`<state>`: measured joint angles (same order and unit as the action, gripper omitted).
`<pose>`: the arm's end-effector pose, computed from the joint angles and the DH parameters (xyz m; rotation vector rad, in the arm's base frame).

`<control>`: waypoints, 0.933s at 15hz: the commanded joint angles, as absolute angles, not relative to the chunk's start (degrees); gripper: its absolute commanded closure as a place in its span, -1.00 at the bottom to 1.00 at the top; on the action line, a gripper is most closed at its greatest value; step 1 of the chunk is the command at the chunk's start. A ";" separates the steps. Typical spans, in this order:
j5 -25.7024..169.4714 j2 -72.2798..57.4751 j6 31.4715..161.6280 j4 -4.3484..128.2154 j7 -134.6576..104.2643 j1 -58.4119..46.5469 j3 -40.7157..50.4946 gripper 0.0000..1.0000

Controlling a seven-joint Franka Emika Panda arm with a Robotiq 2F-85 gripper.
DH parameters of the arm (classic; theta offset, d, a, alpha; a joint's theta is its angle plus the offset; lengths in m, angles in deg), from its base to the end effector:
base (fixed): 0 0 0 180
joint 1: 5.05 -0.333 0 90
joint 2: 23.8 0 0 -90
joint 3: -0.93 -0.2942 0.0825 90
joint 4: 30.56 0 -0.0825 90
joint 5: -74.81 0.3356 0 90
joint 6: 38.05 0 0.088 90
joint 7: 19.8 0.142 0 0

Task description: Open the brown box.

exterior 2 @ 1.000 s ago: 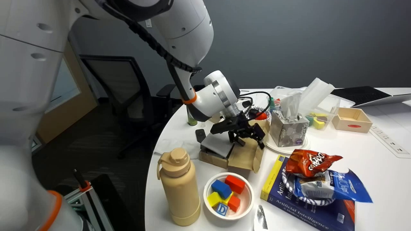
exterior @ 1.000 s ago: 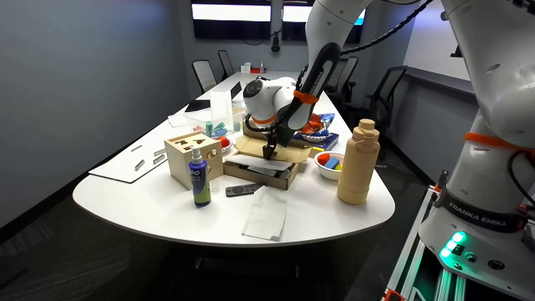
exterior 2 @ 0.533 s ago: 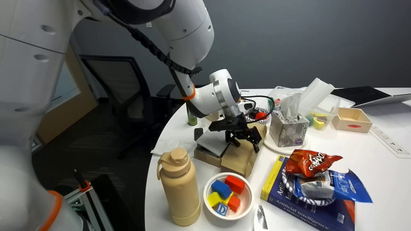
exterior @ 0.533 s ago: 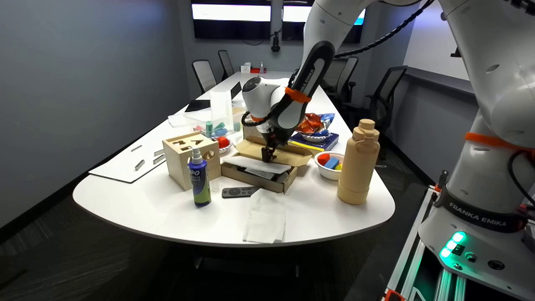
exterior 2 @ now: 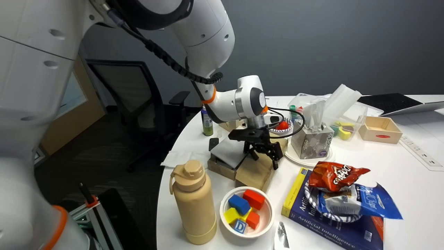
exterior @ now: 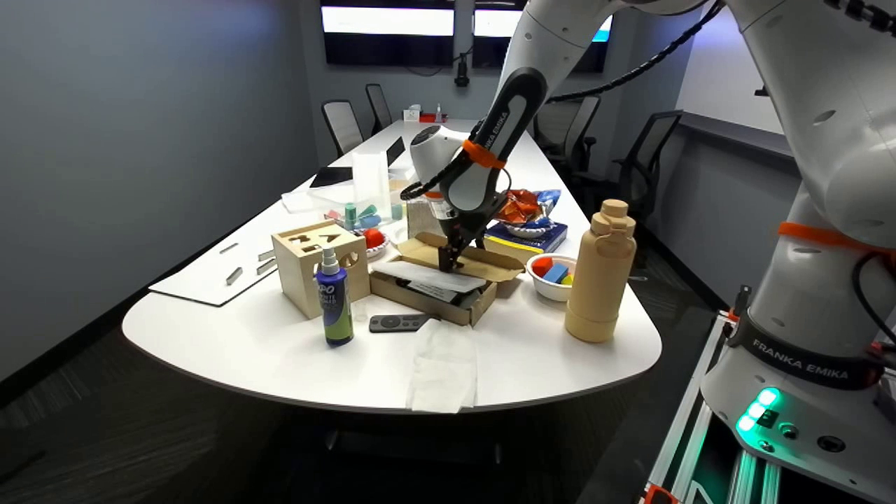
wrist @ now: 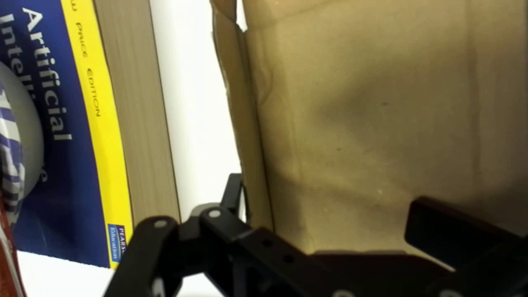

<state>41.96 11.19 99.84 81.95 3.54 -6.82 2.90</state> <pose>0.5534 -0.0186 0.1364 2.7476 0.0780 -0.1231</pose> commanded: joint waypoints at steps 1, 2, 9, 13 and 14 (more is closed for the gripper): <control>46.93 13.77 99.44 79.99 0.98 -8.84 5.28 -0.90; 47.71 13.96 99.51 79.86 0.62 -9.09 5.78 -0.92; 51.25 11.89 99.41 80.34 -0.75 -10.04 7.00 -1.00; 53.05 8.51 98.29 80.88 -1.85 -10.14 6.53 -1.00; 53.33 7.75 98.11 80.92 -2.14 -10.15 6.43 -1.00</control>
